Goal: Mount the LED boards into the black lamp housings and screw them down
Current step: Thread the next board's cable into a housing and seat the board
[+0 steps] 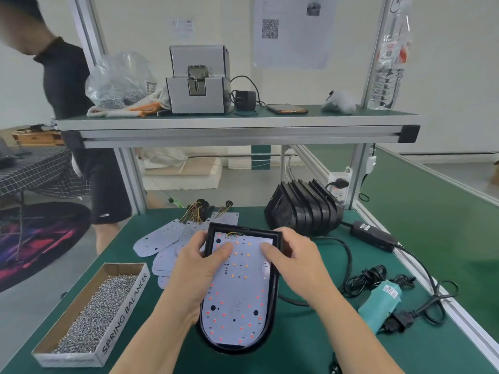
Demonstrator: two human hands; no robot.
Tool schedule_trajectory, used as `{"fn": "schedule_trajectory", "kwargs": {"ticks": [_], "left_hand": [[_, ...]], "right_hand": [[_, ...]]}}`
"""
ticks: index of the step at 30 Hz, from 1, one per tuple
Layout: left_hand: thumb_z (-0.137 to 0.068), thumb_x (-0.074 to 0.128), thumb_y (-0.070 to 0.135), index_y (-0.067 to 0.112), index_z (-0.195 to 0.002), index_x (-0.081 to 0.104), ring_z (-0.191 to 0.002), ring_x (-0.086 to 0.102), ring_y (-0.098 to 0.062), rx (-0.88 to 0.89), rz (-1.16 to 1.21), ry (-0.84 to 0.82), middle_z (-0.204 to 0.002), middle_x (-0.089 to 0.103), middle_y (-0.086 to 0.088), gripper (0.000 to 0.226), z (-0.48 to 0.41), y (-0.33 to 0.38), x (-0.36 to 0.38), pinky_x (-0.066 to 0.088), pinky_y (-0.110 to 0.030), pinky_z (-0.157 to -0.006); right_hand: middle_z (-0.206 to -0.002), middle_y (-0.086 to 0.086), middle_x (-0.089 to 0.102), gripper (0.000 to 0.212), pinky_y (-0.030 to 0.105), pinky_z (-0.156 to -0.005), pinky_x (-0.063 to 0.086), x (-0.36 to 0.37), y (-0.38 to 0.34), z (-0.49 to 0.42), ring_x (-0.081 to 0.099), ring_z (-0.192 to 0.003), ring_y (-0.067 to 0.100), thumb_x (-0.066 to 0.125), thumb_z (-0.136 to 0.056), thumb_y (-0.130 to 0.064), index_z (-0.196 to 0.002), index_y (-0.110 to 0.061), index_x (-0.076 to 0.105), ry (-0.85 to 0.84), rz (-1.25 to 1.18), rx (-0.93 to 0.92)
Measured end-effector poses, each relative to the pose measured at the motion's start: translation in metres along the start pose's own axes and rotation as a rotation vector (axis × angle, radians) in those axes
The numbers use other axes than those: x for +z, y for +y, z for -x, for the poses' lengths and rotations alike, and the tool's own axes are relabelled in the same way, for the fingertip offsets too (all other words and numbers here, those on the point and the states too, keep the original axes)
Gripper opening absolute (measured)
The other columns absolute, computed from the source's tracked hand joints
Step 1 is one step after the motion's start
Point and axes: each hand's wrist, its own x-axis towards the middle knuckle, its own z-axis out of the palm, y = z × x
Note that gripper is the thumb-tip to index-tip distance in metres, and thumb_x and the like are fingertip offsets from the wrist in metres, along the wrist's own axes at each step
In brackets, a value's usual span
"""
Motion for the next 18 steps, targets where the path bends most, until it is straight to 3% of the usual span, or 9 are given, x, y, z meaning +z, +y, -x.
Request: {"fn": "schedule_trajectory", "kwargs": {"ticks": [5,7,10,12,15,17,18], "left_hand": [[-0.087,0.075,0.016,0.026,-0.085,0.067,-0.067,0.074,-0.024,-0.013,0.038,-0.023,-0.077,0.075,-0.006,0.013,0.003,0.001,0.004,0.055,-0.028,-0.052],[-0.088,0.075,0.014,0.025,-0.083,0.066,-0.064,0.072,-0.021,-0.013,0.02,-0.018,-0.073,0.073,-0.003,0.015,0.004,0.002,0.005,0.054,-0.027,-0.051],[-0.086,0.076,0.014,0.024,-0.082,0.067,-0.065,0.072,-0.021,-0.015,0.028,-0.015,-0.074,0.072,-0.005,0.015,0.003,0.001,0.002,0.054,-0.027,-0.053],[-0.082,0.08,0.019,0.025,-0.088,0.069,-0.073,0.074,-0.024,-0.015,0.046,-0.037,-0.083,0.075,-0.007,0.014,0.001,0.001,-0.002,0.057,-0.029,-0.057],[-0.075,0.078,0.026,0.03,-0.097,0.071,-0.086,0.075,-0.02,-0.004,0.08,-0.112,-0.098,0.077,-0.003,0.023,-0.003,0.001,-0.009,0.059,-0.026,-0.067],[-0.074,0.08,0.023,0.03,-0.098,0.072,-0.088,0.071,-0.016,0.011,0.102,-0.16,-0.098,0.075,0.0,0.026,-0.007,0.0,-0.012,0.057,-0.028,-0.077],[-0.073,0.084,0.021,0.028,-0.098,0.071,-0.087,0.067,-0.014,0.016,0.096,-0.185,-0.095,0.072,0.001,0.029,-0.009,-0.001,-0.014,0.054,-0.031,-0.083]], "right_hand": [[-0.082,0.014,0.067,0.005,0.04,-0.068,0.048,0.005,0.004,0.002,0.048,-0.067,0.014,0.067,-0.092,-0.02,-0.089,-0.022,0.065,0.044,-0.028,0.061],[-0.071,0.002,0.065,0.007,0.036,-0.063,0.046,0.01,0.008,0.005,0.047,-0.061,0.009,0.066,-0.093,-0.021,-0.087,-0.023,0.063,0.087,-0.01,0.055],[-0.058,-0.022,0.057,0.007,0.015,-0.052,0.038,0.015,0.007,0.012,0.046,-0.051,0.003,0.062,-0.096,-0.026,-0.09,-0.027,0.058,0.093,0.066,0.013],[-0.058,-0.018,0.055,0.008,0.014,-0.052,0.036,0.014,0.005,0.006,0.043,-0.05,0.003,0.06,-0.098,-0.03,-0.091,-0.027,0.057,0.019,0.096,-0.001],[-0.076,-0.001,0.058,0.028,0.02,-0.056,0.041,0.005,0.003,-0.007,0.049,-0.057,0.003,0.046,-0.106,-0.025,-0.086,-0.017,0.063,-0.08,-0.19,0.201],[-0.1,0.005,0.067,0.031,0.026,-0.054,0.044,0.002,0.01,-0.006,0.055,-0.074,0.017,0.04,-0.104,-0.014,-0.106,-0.013,0.07,-0.078,-0.561,0.245],[-0.113,0.003,0.069,0.035,0.027,-0.053,0.042,0.001,0.015,-0.004,0.052,-0.077,0.022,0.04,-0.1,-0.005,-0.117,-0.017,0.069,-0.092,-0.612,0.244]]}}
